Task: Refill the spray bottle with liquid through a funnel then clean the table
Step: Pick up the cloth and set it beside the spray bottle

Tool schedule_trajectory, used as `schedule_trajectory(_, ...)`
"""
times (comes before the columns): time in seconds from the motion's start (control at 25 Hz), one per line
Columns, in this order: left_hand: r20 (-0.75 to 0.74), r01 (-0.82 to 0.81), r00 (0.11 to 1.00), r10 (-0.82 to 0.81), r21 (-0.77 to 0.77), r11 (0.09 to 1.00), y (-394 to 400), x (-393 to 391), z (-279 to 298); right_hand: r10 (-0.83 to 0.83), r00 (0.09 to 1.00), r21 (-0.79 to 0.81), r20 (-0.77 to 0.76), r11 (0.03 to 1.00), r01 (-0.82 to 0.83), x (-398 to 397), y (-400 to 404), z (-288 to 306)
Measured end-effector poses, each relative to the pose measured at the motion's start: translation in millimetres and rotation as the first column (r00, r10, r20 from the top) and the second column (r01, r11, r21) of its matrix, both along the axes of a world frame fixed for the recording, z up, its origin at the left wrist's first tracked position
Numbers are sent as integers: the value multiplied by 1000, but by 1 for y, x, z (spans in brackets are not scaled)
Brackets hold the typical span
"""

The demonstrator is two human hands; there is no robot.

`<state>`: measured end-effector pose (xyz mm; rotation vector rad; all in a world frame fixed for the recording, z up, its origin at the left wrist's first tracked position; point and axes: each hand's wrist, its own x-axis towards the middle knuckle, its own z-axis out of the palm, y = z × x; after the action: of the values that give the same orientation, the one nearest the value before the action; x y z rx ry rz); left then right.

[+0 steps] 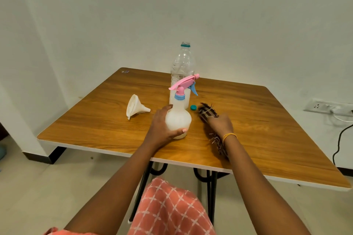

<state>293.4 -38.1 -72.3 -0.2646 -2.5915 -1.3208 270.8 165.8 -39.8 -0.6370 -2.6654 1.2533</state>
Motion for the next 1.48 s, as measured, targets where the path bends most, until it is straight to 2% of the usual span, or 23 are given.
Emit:
schedule_trajectory(0.04,-8,-1,1000,1,-13,1000,1,2,0,-59,997,-261,-40,964,47,5,-7,3)
schedule_trajectory(0.12,-42,-29,999,27,-43,999,1,5,0,-171,984,-639,-51,763,100,12,-24,11)
schedule_trajectory(0.2,-76,-52,996,48,-53,997,2,9,-1,-241,965,-813,-103,580,58,18,-36,18)
schedule_trajectory(0.24,-87,-51,995,47,-41,998,1,9,-2,-271,948,-842,-168,540,5,22,-44,21)
schedule_trajectory(0.28,-89,-34,996,32,-25,999,2,11,-2,-303,919,-835,-253,547,-50,27,-51,21)
schedule_trajectory(0.32,-80,-12,997,12,-10,1000,3,12,-2,-335,875,-806,-351,583,-100,35,-59,21)
schedule_trajectory(0.4,-81,25,996,-24,14,1000,4,15,-1,-314,761,-650,-568,738,-181,49,-72,20)
schedule_trajectory(0.48,-121,45,992,-43,12,999,4,17,-1,-184,633,-386,-752,901,-196,58,-81,20)
schedule_trajectory(0.56,-171,41,984,-43,-18,999,2,16,1,30,522,-84,-852,978,-193,58,-85,17)
schedule_trajectory(0.68,-232,61,970,-72,-54,997,2,18,3,356,468,283,-809,933,-221,55,-90,9)
schedule_trajectory(0.76,-267,30,962,-56,-102,994,4,18,0,472,478,438,-741,879,-189,54,-94,5)
schedule_trajectory(0.88,-236,-17,971,-34,-213,977,5,17,0,555,587,661,-589,749,-46,52,-107,3)
schedule_trajectory(0.96,-233,-44,972,-5,-205,978,4,17,2,541,681,723,-493,690,-25,55,-117,8)
schedule_trajectory(1.0,-230,-51,973,6,-191,980,4,17,-1,515,715,719,-473,695,-24,57,-119,12)
schedule_trajectory(1.08,-230,-7,973,-34,-176,984,1,15,-6,447,747,654,-491,756,-23,61,-116,17)
schedule_trajectory(1.16,-147,50,987,-62,-84,995,0,13,-4,342,748,506,-569,862,-9,64,-103,19)
schedule_trajectory(1.2,-129,40,991,-44,-32,999,-1,12,-4,235,750,358,-619,934,3,63,-95,19)
schedule_trajectory(1.24,-131,24,991,-26,-12,1000,-1,11,-3,79,755,144,-651,989,20,61,-86,20)
schedule_trajectory(1.28,-140,5,990,-10,-41,999,0,11,-3,-103,763,-112,-638,993,41,56,-78,21)
schedule_trajectory(1.32,-144,-15,990,4,-75,997,1,12,-2,-248,770,-343,-588,938,40,50,-71,24)
schedule_trajectory(1.36,-142,-26,990,13,-92,995,1,13,-1,-316,784,-502,-535,865,6,44,-66,27)
schedule_trajectory(1.4,-140,-28,990,15,-88,996,1,12,-2,-302,804,-574,-513,817,-59,39,-64,30)
schedule_trajectory(1.48,-145,-28,989,16,-81,996,1,12,-2,-92,846,-526,-525,817,-237,36,-70,37)
